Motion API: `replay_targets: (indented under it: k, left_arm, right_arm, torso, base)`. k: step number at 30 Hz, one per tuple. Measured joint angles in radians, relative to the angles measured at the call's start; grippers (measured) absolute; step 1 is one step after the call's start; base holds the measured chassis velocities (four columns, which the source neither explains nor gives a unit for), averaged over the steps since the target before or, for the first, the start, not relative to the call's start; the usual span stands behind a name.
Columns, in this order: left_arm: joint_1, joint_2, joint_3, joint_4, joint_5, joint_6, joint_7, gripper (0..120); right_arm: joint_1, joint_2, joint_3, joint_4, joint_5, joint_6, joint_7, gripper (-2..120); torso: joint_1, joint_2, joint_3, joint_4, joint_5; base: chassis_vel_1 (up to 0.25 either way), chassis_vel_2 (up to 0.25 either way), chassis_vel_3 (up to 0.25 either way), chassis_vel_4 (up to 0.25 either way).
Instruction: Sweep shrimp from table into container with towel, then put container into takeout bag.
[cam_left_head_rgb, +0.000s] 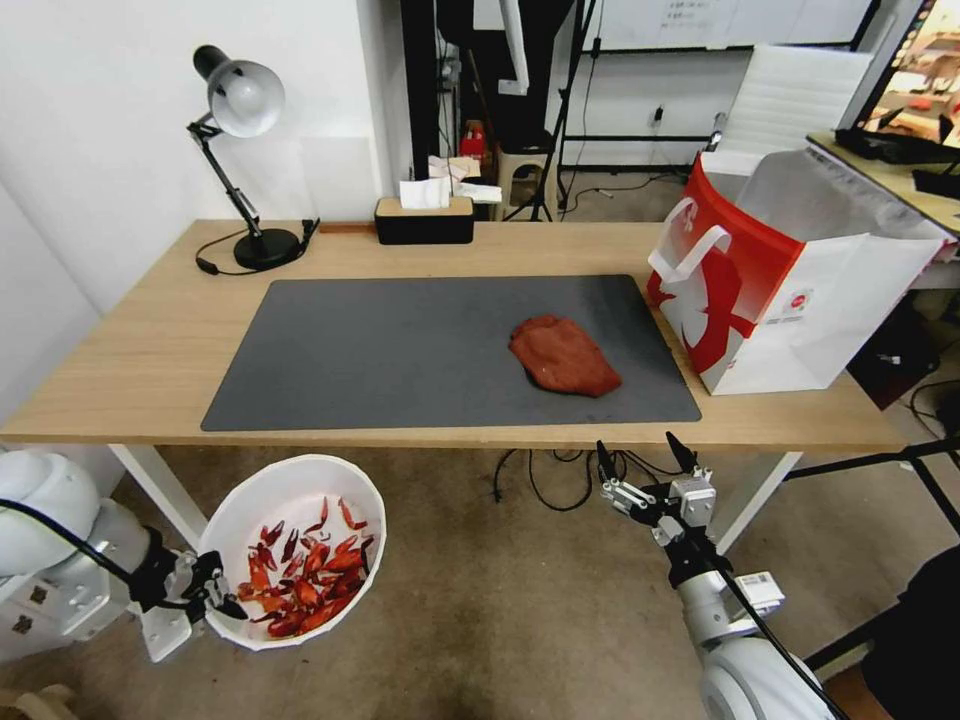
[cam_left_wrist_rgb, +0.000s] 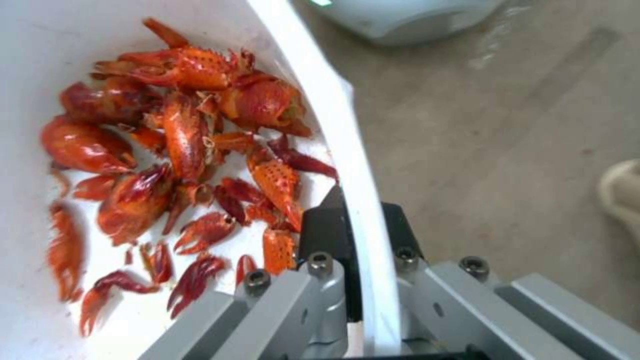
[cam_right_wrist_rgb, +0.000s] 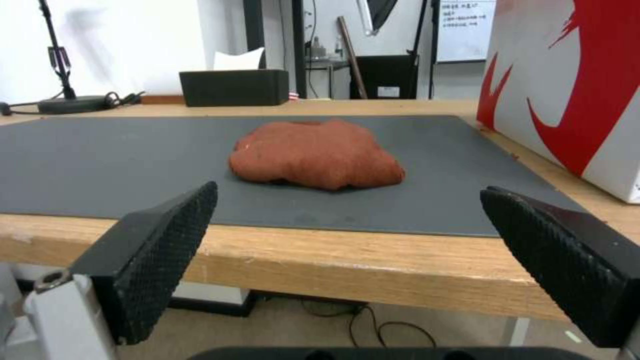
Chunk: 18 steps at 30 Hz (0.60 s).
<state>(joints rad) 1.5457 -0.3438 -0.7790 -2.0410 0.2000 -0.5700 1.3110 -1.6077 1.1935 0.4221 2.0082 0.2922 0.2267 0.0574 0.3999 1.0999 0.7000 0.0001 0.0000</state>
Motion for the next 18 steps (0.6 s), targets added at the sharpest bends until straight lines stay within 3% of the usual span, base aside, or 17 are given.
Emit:
replay_targets:
  k: [1, 3, 5, 6, 9, 11, 13, 18]
  left_arm:
    - [0.0, 0.0, 0.0, 0.0, 0.0, 0.0, 0.0, 0]
    - [-0.079, 0.03, 0.024, -0.002, -0.055, 0.031, -0.004, 0]
    - [-0.153, 0.085, 0.038, -0.003, -0.125, 0.084, -0.03, 0]
    - [-0.153, 0.085, 0.038, -0.003, -0.125, 0.084, -0.03, 0]
    - [-0.194, 0.178, 0.04, -0.002, -0.247, 0.142, -0.055, 0]
    - [-0.204, 0.196, 0.042, 0.0, -0.264, 0.149, -0.059, 0]
    - [-0.258, 0.221, 0.091, 0.017, -0.277, 0.155, -0.073, 0]
    - [-0.293, 0.222, 0.134, 0.058, -0.279, 0.176, -0.138, 0]
  right_arm:
    - [0.0, 0.0, 0.0, 0.0, 0.0, 0.0, 0.0, 100]
    - [0.0, 0.0, 0.0, 0.0, 0.0, 0.0, 0.0, 100]
    - [0.0, 0.0, 0.0, 0.0, 0.0, 0.0, 0.0, 100]
    - [0.0, 0.0, 0.0, 0.0, 0.0, 0.0, 0.0, 100]
    - [0.0, 0.0, 0.0, 0.0, 0.001, 0.0, 0.0, 100]
    - [0.0, 0.0, 0.0, 0.0, 0.001, 0.0, 0.0, 100]
    - [0.0, 0.0, 0.0, 0.0, 0.001, 0.0, 0.0, 100]
    - [0.0, 0.0, 0.0, 0.0, 0.001, 0.0, 0.0, 100]
  torso:
    - [0.0, 0.0, 0.0, 0.0, 0.0]
    - [0.0, 0.0, 0.0, -0.0003, -0.0004]
    - [0.0, 0.0, 0.0, -0.0007, 0.0002]
    - [0.0, 0.0, 0.0, -0.0007, 0.0002]
    - [0.0, 0.0, 0.0, 0.0, 0.0003]
    - [0.0, 0.0, 0.0, 0.0, 0.0002]
    - [0.0, 0.0, 0.0, 0.0, 0.0002]
    - [0.0, 0.0, 0.0, -0.0001, 0.0001]
  base:
    - [0.0, 0.0, 0.0, 0.0]
    - [0.0, 0.0, 0.0, 0.0]
    - [0.0, 0.0, 0.0, 0.0]
    - [0.0, 0.0, 0.0, 0.0]
    - [0.0, 0.0, 0.0, 0.0]
    - [0.0, 0.0, 0.0, 0.0]
    - [0.0, 0.0, 0.0, 0.0]
    - [0.0, 0.0, 0.0, 0.0]
